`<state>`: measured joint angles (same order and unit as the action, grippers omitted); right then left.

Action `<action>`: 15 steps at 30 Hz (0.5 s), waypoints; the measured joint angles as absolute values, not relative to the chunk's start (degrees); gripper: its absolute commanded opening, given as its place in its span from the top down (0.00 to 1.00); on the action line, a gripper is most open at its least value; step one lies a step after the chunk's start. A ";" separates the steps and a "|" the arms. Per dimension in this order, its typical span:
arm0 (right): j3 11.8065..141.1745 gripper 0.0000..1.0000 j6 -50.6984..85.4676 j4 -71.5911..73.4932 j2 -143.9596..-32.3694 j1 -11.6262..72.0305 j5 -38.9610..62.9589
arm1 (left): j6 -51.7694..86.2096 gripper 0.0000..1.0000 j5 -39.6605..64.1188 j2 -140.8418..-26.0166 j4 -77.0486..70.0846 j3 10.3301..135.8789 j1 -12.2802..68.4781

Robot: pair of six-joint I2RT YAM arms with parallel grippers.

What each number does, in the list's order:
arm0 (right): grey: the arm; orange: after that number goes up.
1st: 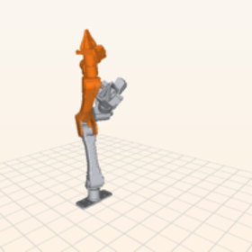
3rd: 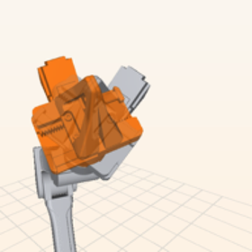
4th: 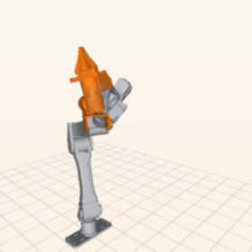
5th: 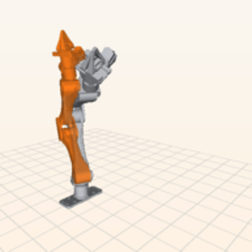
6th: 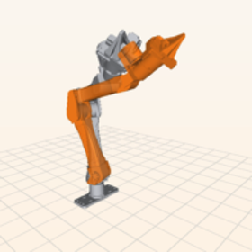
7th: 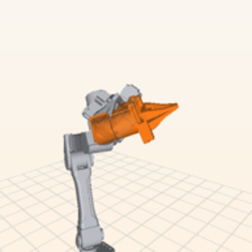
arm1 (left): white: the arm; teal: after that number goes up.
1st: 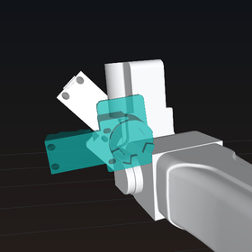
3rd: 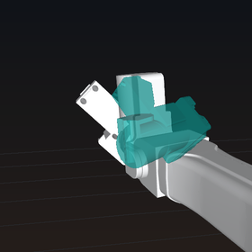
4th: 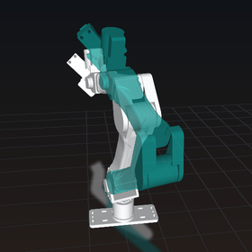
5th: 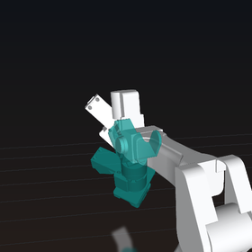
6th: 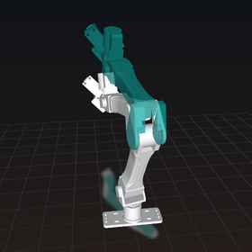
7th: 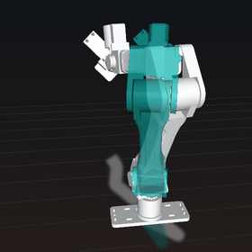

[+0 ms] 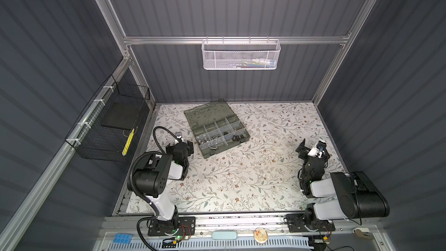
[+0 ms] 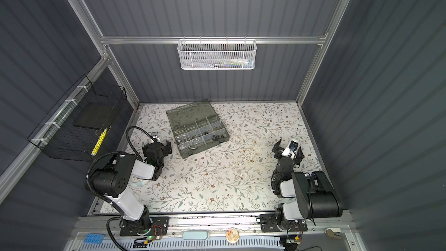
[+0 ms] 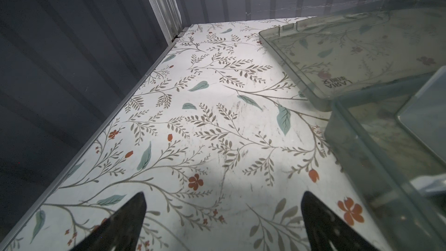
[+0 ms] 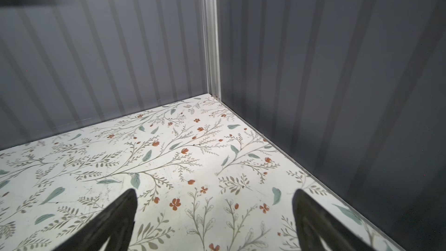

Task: Sort the screws and nuts into containers
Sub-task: Reset both arms

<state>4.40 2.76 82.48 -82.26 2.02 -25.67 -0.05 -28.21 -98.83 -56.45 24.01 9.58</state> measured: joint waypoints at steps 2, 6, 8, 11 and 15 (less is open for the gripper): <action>5.65 0.01 2.63 80.86 -83.09 1.45 -21.98 | -0.05 0.00 -28.18 -98.83 -56.47 24.01 9.58; 11.40 0.01 2.94 72.77 -84.40 0.64 -17.78 | -0.05 0.00 -28.18 -98.83 -56.45 24.01 9.58; 13.37 0.01 3.49 70.13 -84.09 -0.34 -16.27 | -0.05 0.00 -28.18 -98.83 -56.45 24.01 9.58; 15.42 0.01 4.71 65.36 -83.81 -2.17 -14.11 | -0.05 0.00 -28.18 -98.83 -56.45 24.01 9.58; 15.64 0.01 5.50 62.98 -83.74 -2.87 -12.82 | -0.05 0.00 -28.18 -98.83 -56.47 24.01 9.58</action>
